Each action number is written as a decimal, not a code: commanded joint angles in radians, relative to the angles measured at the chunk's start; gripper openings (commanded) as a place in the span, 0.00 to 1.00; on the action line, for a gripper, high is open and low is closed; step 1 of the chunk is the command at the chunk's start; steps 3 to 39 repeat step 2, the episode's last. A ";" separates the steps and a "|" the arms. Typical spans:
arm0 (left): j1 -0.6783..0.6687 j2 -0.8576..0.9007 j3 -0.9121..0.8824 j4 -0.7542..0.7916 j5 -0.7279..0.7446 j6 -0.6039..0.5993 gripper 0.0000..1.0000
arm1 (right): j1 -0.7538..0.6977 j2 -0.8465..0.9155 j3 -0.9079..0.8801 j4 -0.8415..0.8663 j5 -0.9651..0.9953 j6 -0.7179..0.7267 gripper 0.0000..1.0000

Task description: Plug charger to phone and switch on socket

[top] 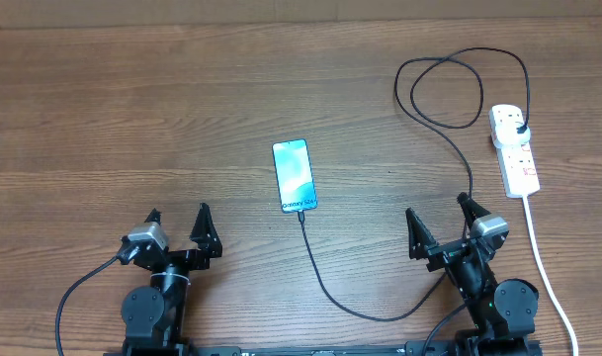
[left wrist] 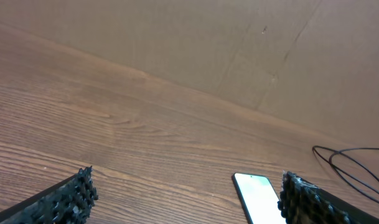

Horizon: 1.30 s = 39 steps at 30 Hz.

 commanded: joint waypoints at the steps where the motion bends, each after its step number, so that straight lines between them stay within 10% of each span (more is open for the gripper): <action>1: 0.006 -0.009 -0.003 0.002 -0.010 0.001 1.00 | 0.005 -0.009 -0.010 0.003 0.011 -0.001 1.00; 39: 0.006 -0.009 -0.003 0.002 -0.010 0.001 1.00 | 0.005 -0.009 -0.010 0.003 0.011 -0.001 1.00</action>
